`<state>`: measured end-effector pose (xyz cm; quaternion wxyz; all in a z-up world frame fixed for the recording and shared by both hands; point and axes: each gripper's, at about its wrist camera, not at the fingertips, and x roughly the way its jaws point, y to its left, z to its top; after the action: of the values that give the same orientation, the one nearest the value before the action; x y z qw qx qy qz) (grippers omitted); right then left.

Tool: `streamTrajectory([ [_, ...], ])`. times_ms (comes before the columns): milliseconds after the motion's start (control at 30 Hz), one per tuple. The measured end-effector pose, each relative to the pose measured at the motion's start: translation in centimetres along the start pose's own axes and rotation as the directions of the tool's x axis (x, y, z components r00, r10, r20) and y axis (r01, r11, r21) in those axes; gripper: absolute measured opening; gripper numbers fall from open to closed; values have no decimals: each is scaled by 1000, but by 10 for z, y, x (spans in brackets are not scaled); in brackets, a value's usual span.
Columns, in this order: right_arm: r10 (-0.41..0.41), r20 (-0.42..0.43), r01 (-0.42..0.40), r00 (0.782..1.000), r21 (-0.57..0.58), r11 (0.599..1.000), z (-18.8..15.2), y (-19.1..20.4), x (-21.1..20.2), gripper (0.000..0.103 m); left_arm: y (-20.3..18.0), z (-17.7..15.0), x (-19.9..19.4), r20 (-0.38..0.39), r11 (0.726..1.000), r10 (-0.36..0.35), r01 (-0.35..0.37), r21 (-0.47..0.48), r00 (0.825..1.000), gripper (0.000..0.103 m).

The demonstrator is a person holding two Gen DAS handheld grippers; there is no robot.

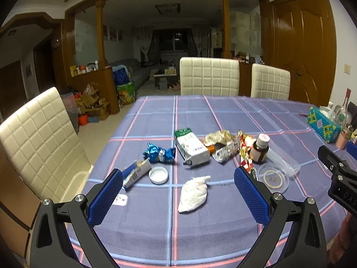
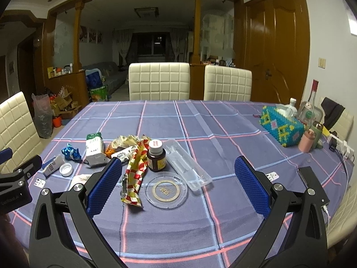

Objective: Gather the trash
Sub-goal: 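Grasp the white tissue with the left tool while the right tool grasps the clear lid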

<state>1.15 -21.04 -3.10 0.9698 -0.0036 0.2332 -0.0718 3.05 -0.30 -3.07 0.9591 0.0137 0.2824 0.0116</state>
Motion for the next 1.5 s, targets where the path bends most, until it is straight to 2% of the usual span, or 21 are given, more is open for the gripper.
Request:
streamTrajectory([
  [200, 10, -101, -13, 995, -35, 999, -14, 7, 35, 94, -5, -14, 36, -116, 1000, -10, 12, 18, 993, 97],
  [267, 10, -132, -15, 991, -41, 999, -17, 7, 47, 84, -6, -16, 45, -146, 1000, -20, 23, 20, 989, 97],
  [367, 8, -204, -13, 979, -23, 1000, -22, 1, 71, 80, -8, -19, 59, -179, 999, -27, 32, 25, 983, 97],
  [533, 47, -319, -55, 946, -16, 998, -37, 4, 109, 81, -15, -25, 91, -273, 998, -49, 57, 21, 961, 97],
  [633, 29, -334, -43, 942, -35, 998, -41, 7, 121, 95, -18, -28, 109, -329, 997, -67, 75, 13, 942, 97],
  [733, 19, -354, -30, 935, -26, 999, -42, 4, 131, 99, -21, -31, 122, -359, 997, -71, 81, 15, 931, 97],
  [933, 61, -435, -81, 898, -26, 996, -53, 8, 150, 99, -24, -34, 139, -403, 996, -80, 92, 8, 912, 97],
  [1133, 53, -459, -88, 887, -54, 995, -57, 17, 162, 99, -23, -36, 150, -425, 995, -98, 101, -15, 900, 96],
  [1167, 49, -457, -81, 888, -52, 995, -56, 16, 163, 95, -22, -36, 151, -422, 995, -100, 102, -17, 901, 95],
  [1233, 57, -454, -84, 889, -38, 996, -56, 14, 164, 87, -22, -35, 150, -415, 994, -102, 105, -14, 904, 88],
  [1333, 55, -441, -84, 896, -46, 995, -56, 17, 162, 85, -24, -33, 148, -402, 995, -91, 99, -2, 911, 68],
  [1400, 50, -430, -87, 902, -66, 994, -56, 21, 158, 85, -24, -33, 145, -389, 996, -82, 94, 10, 917, 38],
  [1500, 34, -405, -80, 914, -98, 992, -55, 27, 150, 85, -24, -34, 140, -386, 993, -111, 121, 0, 916, 27],
])
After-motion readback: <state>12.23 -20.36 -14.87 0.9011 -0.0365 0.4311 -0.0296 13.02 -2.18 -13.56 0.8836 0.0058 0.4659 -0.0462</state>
